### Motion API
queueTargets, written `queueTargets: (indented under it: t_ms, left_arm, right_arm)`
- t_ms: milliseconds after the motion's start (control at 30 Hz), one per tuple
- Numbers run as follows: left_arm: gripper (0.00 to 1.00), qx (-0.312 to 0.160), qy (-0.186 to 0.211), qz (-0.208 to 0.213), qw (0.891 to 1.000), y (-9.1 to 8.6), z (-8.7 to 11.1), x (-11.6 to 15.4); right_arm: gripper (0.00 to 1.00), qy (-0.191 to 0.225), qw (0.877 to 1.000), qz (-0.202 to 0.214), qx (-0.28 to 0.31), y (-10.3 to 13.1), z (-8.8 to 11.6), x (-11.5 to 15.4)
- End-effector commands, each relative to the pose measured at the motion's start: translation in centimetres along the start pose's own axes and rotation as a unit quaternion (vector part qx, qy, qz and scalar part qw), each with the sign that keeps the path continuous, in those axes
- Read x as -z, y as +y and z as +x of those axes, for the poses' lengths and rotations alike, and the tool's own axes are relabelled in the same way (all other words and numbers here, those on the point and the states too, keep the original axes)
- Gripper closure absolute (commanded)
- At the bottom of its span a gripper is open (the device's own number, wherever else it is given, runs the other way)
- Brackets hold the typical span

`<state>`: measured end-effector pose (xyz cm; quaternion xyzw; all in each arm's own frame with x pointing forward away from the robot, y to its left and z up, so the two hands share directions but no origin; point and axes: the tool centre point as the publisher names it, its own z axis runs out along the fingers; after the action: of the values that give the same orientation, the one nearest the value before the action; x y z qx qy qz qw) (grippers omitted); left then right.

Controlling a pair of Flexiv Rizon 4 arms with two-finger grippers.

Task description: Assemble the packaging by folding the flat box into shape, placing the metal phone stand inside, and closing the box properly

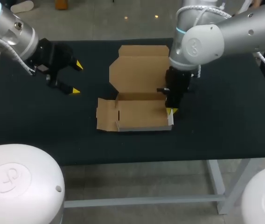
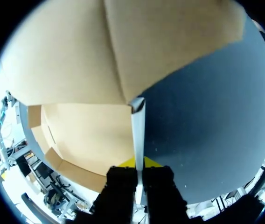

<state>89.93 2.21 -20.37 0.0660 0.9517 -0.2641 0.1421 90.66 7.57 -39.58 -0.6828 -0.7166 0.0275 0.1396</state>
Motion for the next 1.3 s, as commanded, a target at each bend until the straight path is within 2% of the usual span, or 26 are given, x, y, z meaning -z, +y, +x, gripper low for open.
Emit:
queueTargets:
  t_ms: [33,500,800,1300]
  left_arm:
    - [0.0,0.0,0.002,-0.002,1.0,0.0,-0.1,0.0]
    - [0.0,0.0,0.002,-0.002,1.0,0.0,-0.1,0.0]
    - [0.0,0.0,0.002,-0.002,1.0,0.0,-0.1,0.0]
    - [0.0,0.0,0.002,-0.002,1.0,0.0,-0.1,0.0]
  right_arm:
    - [1.0,0.0,1.0,0.012,0.0,0.7,0.0,-0.2]
    - [1.0,-0.005,0.999,0.043,-0.004,1.5,0.3,-0.5]
    - [1.0,0.009,0.997,0.071,-0.006,1.7,0.3,-0.6]
    - [0.98,-0.013,0.997,0.075,-0.006,1.5,0.9,-1.1]
